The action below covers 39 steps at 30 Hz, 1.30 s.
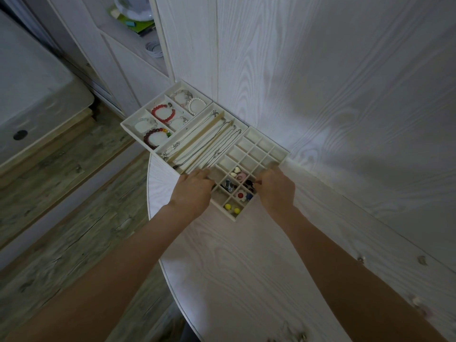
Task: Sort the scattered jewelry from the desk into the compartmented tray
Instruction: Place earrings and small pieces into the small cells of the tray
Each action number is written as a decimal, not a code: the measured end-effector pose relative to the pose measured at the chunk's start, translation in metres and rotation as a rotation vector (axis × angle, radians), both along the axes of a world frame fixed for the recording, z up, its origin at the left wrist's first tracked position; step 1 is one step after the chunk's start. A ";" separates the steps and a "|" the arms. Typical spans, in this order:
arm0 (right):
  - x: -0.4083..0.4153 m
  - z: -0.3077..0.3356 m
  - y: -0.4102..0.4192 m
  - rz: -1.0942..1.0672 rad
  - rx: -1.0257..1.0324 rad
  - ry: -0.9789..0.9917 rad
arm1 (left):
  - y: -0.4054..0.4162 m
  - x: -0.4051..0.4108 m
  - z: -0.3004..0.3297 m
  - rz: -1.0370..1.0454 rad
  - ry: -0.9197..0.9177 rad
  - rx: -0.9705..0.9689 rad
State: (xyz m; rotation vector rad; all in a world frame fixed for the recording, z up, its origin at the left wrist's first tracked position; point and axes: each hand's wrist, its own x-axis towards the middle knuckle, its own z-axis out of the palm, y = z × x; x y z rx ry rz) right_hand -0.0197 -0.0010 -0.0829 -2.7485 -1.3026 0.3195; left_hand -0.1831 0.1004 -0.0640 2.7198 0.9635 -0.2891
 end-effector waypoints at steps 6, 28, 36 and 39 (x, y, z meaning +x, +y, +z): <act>-0.003 -0.009 0.001 0.012 -0.017 -0.064 | 0.000 0.000 0.000 -0.002 0.007 0.001; -0.008 -0.014 0.001 0.025 0.032 -0.127 | 0.000 0.003 0.006 0.005 0.059 -0.011; -0.010 -0.017 0.002 0.012 0.057 -0.153 | 0.001 0.004 0.009 0.012 0.067 -0.022; -0.007 -0.013 0.001 0.022 0.034 -0.099 | 0.000 0.004 0.009 0.013 0.068 -0.027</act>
